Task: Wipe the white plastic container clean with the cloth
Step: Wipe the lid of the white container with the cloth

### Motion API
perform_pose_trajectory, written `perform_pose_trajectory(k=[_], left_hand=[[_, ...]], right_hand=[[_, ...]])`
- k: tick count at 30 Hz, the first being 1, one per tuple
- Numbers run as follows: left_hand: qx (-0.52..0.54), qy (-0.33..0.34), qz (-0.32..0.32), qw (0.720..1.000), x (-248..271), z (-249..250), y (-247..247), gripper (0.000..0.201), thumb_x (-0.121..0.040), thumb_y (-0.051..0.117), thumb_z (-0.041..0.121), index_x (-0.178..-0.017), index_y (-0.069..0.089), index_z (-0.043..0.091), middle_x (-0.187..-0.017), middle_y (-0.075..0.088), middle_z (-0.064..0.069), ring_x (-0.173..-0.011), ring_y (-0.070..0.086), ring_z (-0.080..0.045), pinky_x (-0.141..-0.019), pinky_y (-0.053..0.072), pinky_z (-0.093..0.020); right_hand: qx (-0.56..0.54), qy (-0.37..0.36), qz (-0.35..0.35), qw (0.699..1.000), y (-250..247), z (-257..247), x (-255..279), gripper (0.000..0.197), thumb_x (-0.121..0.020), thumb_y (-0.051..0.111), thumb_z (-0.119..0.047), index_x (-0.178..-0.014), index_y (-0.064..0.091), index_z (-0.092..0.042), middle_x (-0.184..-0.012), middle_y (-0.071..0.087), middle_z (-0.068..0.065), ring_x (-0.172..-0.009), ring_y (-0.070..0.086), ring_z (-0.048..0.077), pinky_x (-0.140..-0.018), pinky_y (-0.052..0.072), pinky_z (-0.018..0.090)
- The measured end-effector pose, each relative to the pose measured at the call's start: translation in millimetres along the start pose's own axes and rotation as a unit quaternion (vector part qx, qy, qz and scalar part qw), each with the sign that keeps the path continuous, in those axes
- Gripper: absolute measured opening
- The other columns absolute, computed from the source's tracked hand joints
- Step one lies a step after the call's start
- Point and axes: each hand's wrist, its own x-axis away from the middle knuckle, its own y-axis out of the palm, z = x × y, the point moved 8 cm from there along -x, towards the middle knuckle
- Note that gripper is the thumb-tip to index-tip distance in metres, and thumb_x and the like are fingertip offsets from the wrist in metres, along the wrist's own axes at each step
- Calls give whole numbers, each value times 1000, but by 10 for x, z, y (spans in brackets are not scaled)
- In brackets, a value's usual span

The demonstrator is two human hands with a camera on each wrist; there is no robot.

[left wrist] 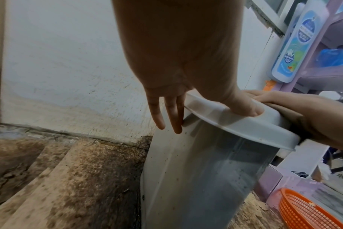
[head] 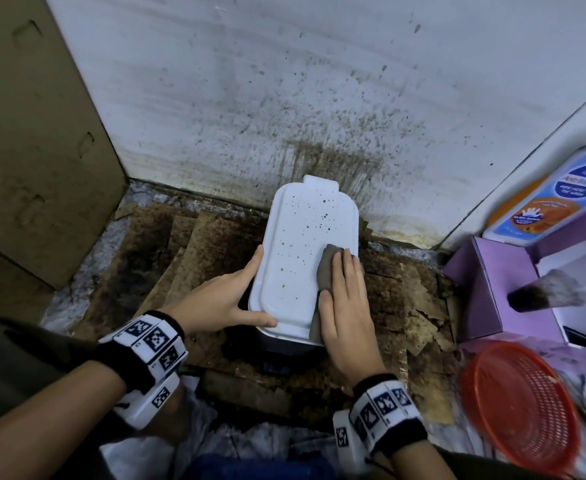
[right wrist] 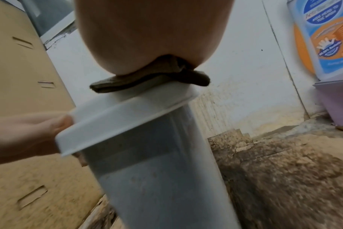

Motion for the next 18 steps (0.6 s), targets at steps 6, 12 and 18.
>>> perform_pose_trajectory(k=[6,12,18], left_hand=[[5,4,2,1000,-4,7,6,129,-68,63,88,-146,-34,51,-157,41,6,-129,55,-15,-100,52,-43],[-21,2,-1,1000,-10,-21,11,128,-67,60,90,-143,-35,54,-160,38,5,-130,54,-19,-98,52,-46],[-21,13,-8,1000,-13,-11,24,127,-71,61,87,-147,-34,49,-165,24,12,-133,51,-18,-100,51,-46]], right_hand=[[-18,14,-66,998,-13,142,-388,62,-109,29,-34,-160,-6,-24,-165,-22,-12,-150,-25,7,-121,-8,25],[-56,18,-50,997,-13,115,-291,62,-109,31,-31,-160,-4,-26,-166,-19,-13,-151,-23,5,-121,-9,23],[-67,12,5,998,-17,-18,135,60,-109,34,-26,-160,4,-24,-167,-11,-14,-153,-16,6,-124,-6,23]])
